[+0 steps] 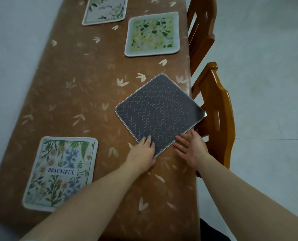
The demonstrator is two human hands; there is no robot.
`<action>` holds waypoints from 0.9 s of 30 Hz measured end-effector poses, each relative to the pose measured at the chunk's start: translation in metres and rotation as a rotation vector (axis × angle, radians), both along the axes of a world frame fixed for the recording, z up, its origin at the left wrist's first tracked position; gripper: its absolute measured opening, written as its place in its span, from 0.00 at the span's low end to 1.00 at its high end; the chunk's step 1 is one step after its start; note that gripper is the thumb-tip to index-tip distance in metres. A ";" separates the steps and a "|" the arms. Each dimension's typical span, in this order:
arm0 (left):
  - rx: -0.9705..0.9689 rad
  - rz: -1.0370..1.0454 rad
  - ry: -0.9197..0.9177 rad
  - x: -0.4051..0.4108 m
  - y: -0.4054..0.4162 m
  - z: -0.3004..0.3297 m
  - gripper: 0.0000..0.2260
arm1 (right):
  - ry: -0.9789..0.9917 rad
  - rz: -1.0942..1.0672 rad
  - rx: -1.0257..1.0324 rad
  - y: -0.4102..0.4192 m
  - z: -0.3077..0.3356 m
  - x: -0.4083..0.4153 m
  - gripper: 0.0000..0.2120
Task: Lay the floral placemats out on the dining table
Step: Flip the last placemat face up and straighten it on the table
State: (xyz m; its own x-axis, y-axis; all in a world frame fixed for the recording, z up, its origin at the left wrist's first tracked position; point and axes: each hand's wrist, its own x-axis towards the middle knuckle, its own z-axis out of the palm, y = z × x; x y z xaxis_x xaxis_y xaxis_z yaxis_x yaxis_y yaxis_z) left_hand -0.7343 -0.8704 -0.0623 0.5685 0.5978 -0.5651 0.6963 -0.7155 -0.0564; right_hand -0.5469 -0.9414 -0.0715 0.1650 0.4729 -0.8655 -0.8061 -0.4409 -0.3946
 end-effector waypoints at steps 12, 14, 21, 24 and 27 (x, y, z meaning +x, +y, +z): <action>0.079 -0.256 -0.086 -0.012 0.013 0.003 0.19 | -0.058 -0.133 -0.041 -0.016 0.022 -0.001 0.27; 0.084 -0.273 -0.104 -0.023 0.021 -0.002 0.23 | -0.076 -0.181 -0.043 -0.022 0.029 -0.009 0.27; 0.117 -0.321 -0.228 -0.052 0.056 0.001 0.15 | -0.168 -0.390 -0.050 -0.051 0.055 -0.055 0.27; 0.038 -0.374 -0.298 -0.058 0.069 0.008 0.17 | -0.187 -0.427 -0.052 -0.056 0.062 -0.078 0.27; 0.038 -0.482 -0.309 -0.066 0.078 0.019 0.20 | -0.183 -0.425 -0.042 -0.054 0.072 -0.098 0.27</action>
